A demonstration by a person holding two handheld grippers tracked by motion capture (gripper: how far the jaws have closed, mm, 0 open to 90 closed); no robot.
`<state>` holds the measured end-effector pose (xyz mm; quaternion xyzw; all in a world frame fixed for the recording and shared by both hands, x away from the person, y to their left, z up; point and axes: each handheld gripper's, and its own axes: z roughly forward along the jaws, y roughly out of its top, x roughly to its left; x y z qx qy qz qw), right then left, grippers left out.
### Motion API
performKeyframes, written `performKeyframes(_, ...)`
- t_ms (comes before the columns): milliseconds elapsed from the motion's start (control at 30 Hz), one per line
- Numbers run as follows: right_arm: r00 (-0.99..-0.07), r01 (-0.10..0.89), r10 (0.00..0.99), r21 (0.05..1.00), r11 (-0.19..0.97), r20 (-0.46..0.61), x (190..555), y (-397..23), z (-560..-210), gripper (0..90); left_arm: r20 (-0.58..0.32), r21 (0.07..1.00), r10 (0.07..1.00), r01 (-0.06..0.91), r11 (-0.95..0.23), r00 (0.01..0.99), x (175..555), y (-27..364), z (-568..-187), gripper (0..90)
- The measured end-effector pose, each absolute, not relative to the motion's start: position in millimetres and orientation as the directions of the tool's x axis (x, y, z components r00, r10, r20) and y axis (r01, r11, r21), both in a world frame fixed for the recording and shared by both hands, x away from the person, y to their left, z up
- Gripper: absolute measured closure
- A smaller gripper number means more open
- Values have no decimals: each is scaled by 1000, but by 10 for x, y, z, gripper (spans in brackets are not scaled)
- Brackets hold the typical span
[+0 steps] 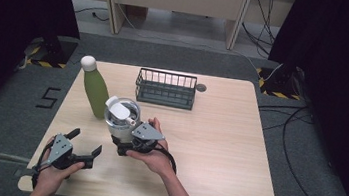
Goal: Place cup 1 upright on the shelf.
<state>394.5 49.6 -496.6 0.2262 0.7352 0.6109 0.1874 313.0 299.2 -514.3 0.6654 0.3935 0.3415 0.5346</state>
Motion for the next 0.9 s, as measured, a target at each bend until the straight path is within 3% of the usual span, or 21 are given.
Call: performKeyframes(900, -802, 94, 597, 987, 131, -3, 3980, 335, -4723, 94, 25, 982, 889, 157, -108, 457, 3116, 3001, -5137, 0)
